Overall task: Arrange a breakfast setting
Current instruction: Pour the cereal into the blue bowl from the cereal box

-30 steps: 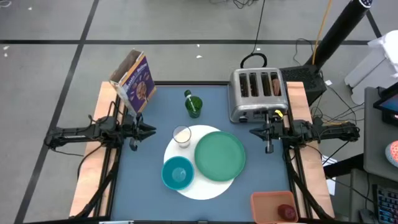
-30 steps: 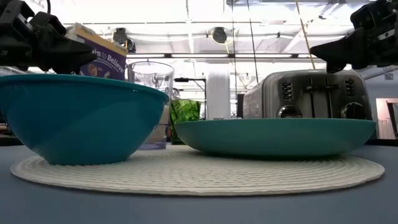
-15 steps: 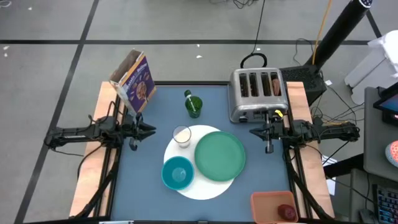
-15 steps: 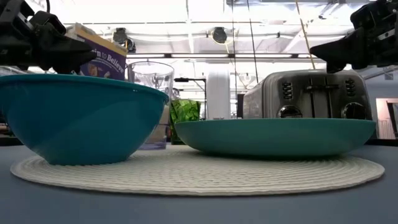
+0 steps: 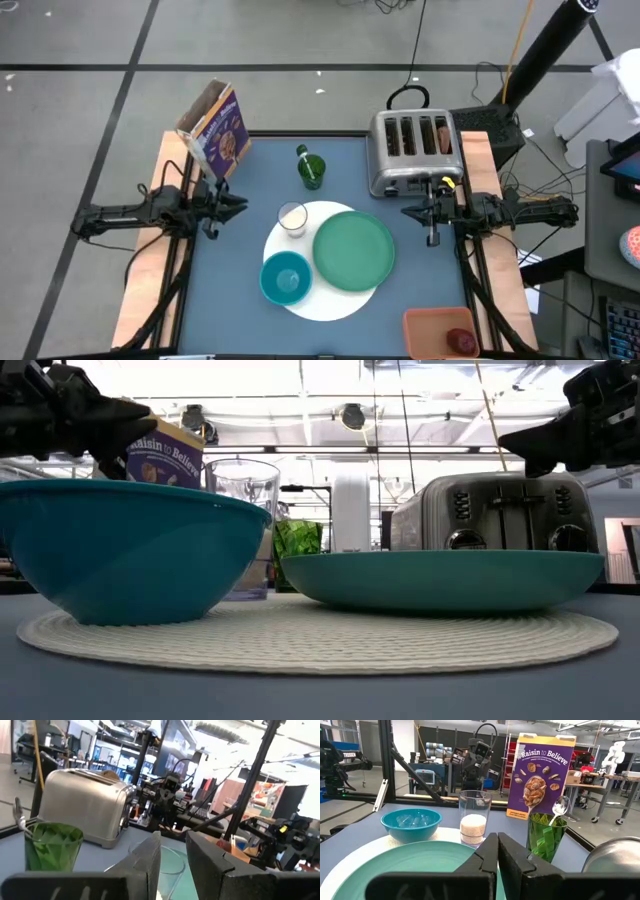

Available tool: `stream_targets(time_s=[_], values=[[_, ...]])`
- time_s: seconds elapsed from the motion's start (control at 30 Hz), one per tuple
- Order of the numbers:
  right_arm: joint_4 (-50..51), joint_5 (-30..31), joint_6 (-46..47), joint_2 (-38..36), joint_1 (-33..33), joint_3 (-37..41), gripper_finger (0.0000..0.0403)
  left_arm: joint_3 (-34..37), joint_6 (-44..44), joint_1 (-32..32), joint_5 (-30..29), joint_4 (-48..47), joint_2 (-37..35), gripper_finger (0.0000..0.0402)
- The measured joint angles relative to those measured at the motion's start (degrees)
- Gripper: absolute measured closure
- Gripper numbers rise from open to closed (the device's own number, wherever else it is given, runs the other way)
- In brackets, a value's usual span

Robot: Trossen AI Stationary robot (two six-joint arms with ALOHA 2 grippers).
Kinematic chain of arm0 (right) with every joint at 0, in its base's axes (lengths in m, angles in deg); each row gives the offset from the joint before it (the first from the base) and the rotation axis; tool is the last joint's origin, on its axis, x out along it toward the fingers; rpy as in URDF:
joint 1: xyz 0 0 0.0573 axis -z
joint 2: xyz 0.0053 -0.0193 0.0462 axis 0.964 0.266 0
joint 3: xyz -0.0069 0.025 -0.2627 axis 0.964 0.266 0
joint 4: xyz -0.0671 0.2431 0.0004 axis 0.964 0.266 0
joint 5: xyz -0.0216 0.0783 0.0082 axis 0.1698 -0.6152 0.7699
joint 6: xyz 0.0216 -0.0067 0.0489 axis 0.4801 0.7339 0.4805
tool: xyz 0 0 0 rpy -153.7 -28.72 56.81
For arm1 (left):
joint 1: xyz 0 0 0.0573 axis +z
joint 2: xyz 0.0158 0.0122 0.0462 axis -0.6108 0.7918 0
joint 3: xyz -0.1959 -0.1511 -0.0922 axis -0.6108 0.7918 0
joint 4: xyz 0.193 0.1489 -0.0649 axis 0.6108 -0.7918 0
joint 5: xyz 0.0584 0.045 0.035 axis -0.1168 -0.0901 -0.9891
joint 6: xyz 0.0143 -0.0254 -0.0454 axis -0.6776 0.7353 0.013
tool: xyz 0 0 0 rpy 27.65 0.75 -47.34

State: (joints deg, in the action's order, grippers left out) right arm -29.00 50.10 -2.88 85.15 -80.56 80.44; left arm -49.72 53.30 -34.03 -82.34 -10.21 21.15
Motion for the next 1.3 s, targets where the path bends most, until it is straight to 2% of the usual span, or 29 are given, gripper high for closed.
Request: stream_targets(time_s=[0.2, 0.53, 0.63, 0.77, 1.0, 1.13, 1.3], values=[[0.0, 0.0, 0.0, 0.0, -0.01, 0.0, 0.0397, 0.0, 2.3, 0.02, -0.15, 0.26, 0.02, 0.0282], [0.0, 0.0, -0.01, 0.01, 0.0, 0.0, 0.0397, 0.0, 5.92, 0.02, -0.18, 1.44, 0.02, 0.0188], [-0.01, 0.0, -0.01, 0.0, 0.0, -0.01, 0.0397, 0.0, 5.79, 0.02, -0.2, 4.38, 0.04, 0.0173], [-0.01, 0.0, 0.0, 0.0, 0.01, -0.01, 0.0397, 0.0, 5.36, 0.0, -2.64, 13.08, 0.96, 0.017], [-0.01, 0.0, -0.01, 0.0, 0.01, 0.01, 0.0397, -1.0, -1.09, 0.0, -2.69, 28.1, 10.94, 0.0169], [0.01, 0.0, 0.0, 0.0, 0.01, 0.01, 0.0397, -6.8, -3.49, -0.02, -2.67, 27.76, 17.92, 0.0169], [-0.01, 0.0, -0.02, 0.0, 0.0, 0.01, 0.0397, -16.21, -11.02, -0.02, -2.69, 25.18, 25.27, 0.0169]])
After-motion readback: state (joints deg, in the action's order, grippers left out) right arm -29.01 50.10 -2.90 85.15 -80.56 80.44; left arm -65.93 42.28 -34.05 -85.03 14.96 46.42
